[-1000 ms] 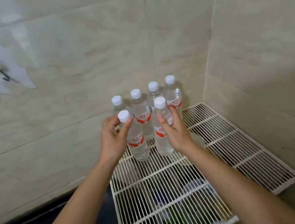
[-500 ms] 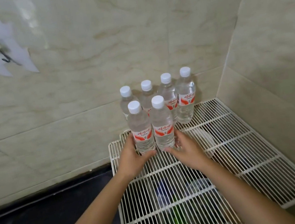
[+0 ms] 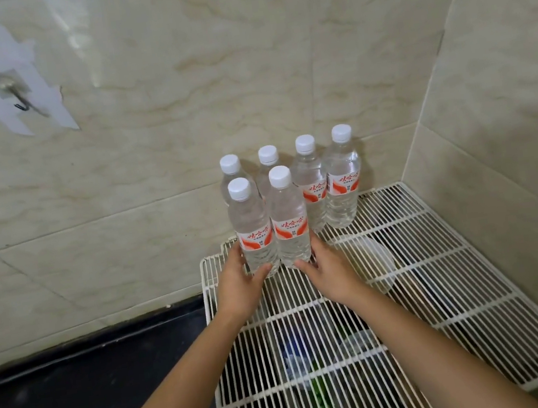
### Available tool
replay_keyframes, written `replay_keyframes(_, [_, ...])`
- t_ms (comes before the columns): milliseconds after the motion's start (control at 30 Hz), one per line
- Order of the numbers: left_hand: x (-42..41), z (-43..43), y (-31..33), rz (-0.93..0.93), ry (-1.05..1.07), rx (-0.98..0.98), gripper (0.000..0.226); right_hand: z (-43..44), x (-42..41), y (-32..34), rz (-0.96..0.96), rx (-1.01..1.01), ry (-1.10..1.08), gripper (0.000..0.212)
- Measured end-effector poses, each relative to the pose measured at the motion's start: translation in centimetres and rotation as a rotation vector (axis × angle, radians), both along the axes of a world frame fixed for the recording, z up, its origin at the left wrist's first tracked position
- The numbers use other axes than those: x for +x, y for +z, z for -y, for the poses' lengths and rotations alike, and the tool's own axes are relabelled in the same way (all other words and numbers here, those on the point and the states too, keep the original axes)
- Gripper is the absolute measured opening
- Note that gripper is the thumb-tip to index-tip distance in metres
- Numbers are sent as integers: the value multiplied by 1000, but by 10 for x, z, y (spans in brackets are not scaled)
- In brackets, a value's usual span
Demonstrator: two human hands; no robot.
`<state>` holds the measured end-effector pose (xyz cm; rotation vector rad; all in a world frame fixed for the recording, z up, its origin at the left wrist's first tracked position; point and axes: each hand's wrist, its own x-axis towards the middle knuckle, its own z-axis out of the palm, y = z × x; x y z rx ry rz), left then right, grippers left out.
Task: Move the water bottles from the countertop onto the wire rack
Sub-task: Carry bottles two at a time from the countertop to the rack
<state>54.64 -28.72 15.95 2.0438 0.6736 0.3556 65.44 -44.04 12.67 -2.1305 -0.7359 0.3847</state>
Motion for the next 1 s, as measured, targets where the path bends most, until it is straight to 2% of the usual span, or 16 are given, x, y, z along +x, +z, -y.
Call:
replay_keyframes(67, [-7, 0, 4, 3, -6, 110, 77, 1, -6, -3, 52, 26, -82, 94])
replay_keyframes(133, [-22, 0, 10, -20, 29, 302, 79, 1, -20, 5, 225, 112, -229, 99])
replay_keyframes(233, [-56, -11, 21, -8, 130, 661, 70, -12, -35, 28, 635, 365, -253, 82])
replay_keyframes(333, [-100, -34, 25, -53, 263, 866, 67, -42, -49, 38, 877, 437, -111, 71])
replay_keyframes(467, [-173, -63, 30, -183, 440, 976, 67, -89, -93, 40, 849, 355, 74, 73])
replay_keyframes(667, [-322, -106, 40, -280, 677, 1001, 68, -170, -209, 44, 775, 212, 316, 73])
replay_keyframes(800, [-452, -137, 41, -353, 791, 966, 70, -230, -316, 38, 743, 178, 436, 70])
replay_keyframes(1000, [-666, -183, 32, -542, 861, 917, 72, -327, -520, 27, 677, 127, 624, 69])
